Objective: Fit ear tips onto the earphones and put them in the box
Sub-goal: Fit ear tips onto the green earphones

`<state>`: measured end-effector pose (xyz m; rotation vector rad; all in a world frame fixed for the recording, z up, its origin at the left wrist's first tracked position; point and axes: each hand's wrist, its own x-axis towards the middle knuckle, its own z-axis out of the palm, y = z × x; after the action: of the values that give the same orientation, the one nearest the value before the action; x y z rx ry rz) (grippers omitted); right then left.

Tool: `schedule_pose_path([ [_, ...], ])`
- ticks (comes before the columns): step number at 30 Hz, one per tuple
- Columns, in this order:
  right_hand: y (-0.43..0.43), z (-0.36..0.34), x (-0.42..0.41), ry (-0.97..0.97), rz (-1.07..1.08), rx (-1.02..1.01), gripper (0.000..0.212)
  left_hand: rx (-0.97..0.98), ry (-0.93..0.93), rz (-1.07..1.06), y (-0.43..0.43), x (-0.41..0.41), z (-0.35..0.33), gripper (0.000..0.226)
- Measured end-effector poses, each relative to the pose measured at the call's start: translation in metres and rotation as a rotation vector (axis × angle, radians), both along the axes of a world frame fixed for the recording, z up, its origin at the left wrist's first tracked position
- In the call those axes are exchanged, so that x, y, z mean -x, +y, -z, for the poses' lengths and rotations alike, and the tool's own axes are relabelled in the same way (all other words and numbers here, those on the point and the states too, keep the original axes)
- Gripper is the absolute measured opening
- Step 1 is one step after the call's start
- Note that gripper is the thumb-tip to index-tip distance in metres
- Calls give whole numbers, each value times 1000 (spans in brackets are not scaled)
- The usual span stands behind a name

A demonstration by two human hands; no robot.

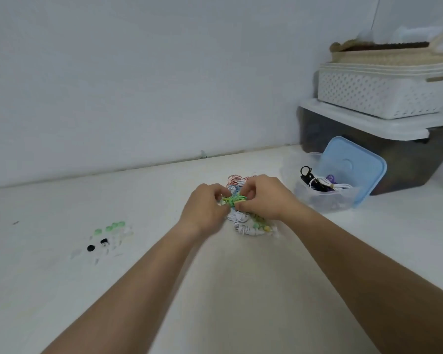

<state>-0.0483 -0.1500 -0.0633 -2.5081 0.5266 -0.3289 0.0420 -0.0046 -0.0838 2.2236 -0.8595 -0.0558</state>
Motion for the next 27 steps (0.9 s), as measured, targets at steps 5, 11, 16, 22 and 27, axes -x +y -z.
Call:
schedule_pose_path([
  [5, -1, 0, -4, -106, 43, -24, 8, 91, 33, -35, 2, -1, 8, 22],
  [11, -8, -13, 0, -334, 16, -263, 9, 282, 111, 1, 5, -8, -1, 36],
  [16, -3, -27, -1, -457, 31, -451, 12, 443, 469, 74, 11, -5, -18, 48],
  [22, 11, -45, -6, -490, 19, -545, 8, 516, 710, 177, 24, 0, -32, 50],
  [27, 23, -48, -8, -512, 19, -628, 8, 708, 1037, 236, 45, 1, -38, 31],
])
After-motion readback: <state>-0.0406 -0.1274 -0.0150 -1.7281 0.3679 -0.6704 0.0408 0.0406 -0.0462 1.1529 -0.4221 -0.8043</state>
